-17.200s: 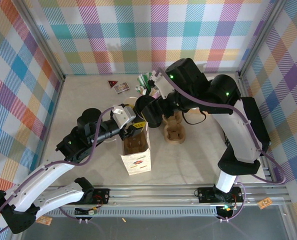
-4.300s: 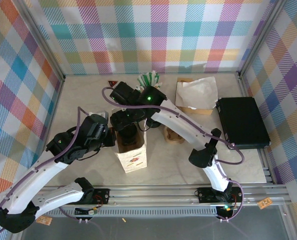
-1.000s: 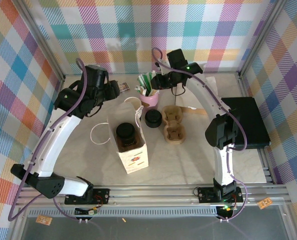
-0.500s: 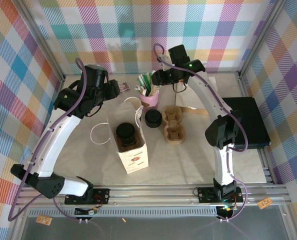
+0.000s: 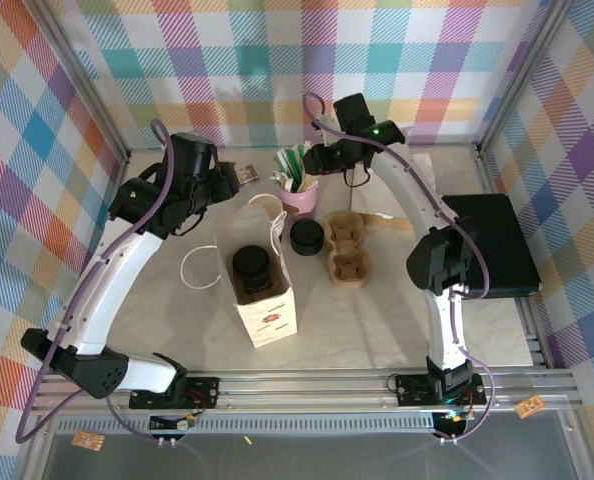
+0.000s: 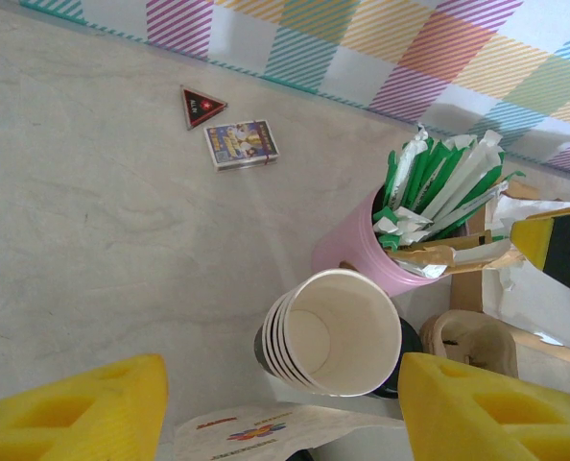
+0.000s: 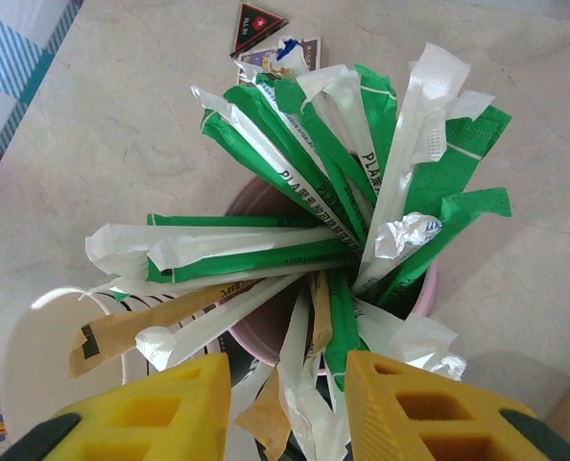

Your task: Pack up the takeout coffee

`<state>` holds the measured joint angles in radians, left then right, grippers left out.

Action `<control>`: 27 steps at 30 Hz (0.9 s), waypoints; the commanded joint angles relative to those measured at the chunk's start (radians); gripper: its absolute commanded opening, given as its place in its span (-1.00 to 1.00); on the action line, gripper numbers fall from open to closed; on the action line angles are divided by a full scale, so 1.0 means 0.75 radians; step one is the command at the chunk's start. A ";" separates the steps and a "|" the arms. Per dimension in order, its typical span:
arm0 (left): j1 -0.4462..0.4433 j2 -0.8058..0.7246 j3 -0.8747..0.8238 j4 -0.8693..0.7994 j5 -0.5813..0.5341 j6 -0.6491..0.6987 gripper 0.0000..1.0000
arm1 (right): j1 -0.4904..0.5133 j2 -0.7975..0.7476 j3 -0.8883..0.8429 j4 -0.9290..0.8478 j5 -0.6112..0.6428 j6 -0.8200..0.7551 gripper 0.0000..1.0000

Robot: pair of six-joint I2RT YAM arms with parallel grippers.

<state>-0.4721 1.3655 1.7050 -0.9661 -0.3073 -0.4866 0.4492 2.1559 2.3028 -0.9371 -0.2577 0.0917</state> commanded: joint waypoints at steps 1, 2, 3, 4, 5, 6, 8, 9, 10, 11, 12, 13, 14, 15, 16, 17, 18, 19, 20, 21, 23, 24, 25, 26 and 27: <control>0.016 -0.017 0.010 0.010 -0.016 -0.016 0.29 | -0.012 0.028 0.074 -0.033 -0.008 -0.024 -0.28; 0.015 -0.014 0.012 0.010 -0.016 -0.016 0.29 | -0.012 0.030 0.079 -0.036 -0.014 -0.026 -0.32; 0.014 -0.010 0.017 0.010 -0.015 -0.016 0.29 | -0.013 0.034 0.081 -0.039 -0.017 -0.026 -0.36; 0.014 -0.007 0.019 0.010 -0.015 -0.014 0.29 | -0.014 0.033 0.081 -0.037 -0.020 -0.025 -0.41; 0.014 -0.003 0.021 0.009 -0.016 -0.014 0.29 | -0.014 0.034 0.081 -0.036 -0.026 -0.026 -0.45; 0.015 -0.001 0.024 0.008 -0.014 -0.014 0.29 | -0.013 0.034 0.081 -0.036 -0.030 -0.026 -0.47; 0.015 0.001 0.027 0.008 -0.015 -0.014 0.29 | -0.014 0.036 0.083 -0.038 -0.041 -0.032 -0.51; 0.015 0.000 0.028 0.008 -0.017 -0.013 0.29 | -0.014 0.034 0.083 -0.040 -0.041 -0.030 -0.54; 0.016 -0.001 0.027 0.008 -0.018 -0.014 0.29 | -0.014 0.033 0.083 -0.042 -0.041 -0.032 -0.54; 0.014 -0.002 0.027 0.008 -0.020 -0.014 0.29 | -0.014 0.034 0.081 -0.041 -0.041 -0.033 -0.54; 0.015 -0.003 0.028 0.008 -0.023 -0.013 0.29 | -0.014 0.035 0.081 -0.044 -0.042 -0.035 -0.54; 0.014 -0.003 0.028 0.008 -0.024 -0.014 0.29 | -0.014 0.037 0.081 -0.046 -0.045 -0.037 -0.54; 0.015 -0.003 0.028 0.008 -0.024 -0.014 0.29 | -0.014 0.038 0.083 -0.049 -0.047 -0.038 -0.55; 0.014 -0.003 0.028 0.008 -0.024 -0.014 0.29 | -0.014 0.041 0.082 -0.049 -0.049 -0.039 -0.56; 0.015 -0.006 0.027 0.008 -0.023 -0.015 0.29 | -0.015 0.041 0.081 -0.049 -0.051 -0.035 -0.60; 0.015 -0.008 0.028 0.005 -0.023 -0.015 0.29 | -0.016 0.043 0.081 -0.048 -0.051 -0.037 -0.62; 0.016 -0.010 0.027 0.002 -0.025 -0.015 0.29 | -0.014 0.044 0.082 -0.049 -0.051 -0.035 -0.64; 0.016 -0.013 0.026 0.000 -0.026 -0.016 0.29 | -0.015 0.043 0.081 -0.047 -0.047 -0.036 -0.69; 0.015 -0.017 0.024 0.000 -0.029 -0.020 0.29 | -0.015 0.043 0.081 -0.046 -0.044 -0.037 -0.73; 0.014 -0.020 0.023 0.000 -0.028 -0.021 0.29 | -0.014 0.044 0.083 -0.045 -0.038 -0.036 -0.75; 0.014 -0.029 0.020 -0.002 -0.034 -0.022 0.29 | -0.016 0.042 0.088 -0.047 -0.029 -0.038 -0.85; 0.016 -0.033 0.018 -0.004 -0.036 -0.022 0.29 | -0.016 0.041 0.093 -0.048 -0.024 -0.038 -0.90; 0.014 -0.038 0.017 -0.006 -0.041 -0.021 0.29 | -0.014 0.037 0.098 -0.048 -0.017 -0.039 -0.97; 0.014 -0.041 0.015 -0.007 -0.045 -0.022 0.28 | -0.014 0.033 0.107 -0.048 -0.009 -0.036 -1.00; 0.015 -0.045 0.013 -0.007 -0.048 -0.022 0.28 | -0.015 0.030 0.118 -0.053 -0.001 -0.037 -1.00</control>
<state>-0.4721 1.3636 1.7054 -0.9668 -0.3180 -0.4870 0.4435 2.1746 2.3474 -0.9638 -0.2676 0.0750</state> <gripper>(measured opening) 0.642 0.063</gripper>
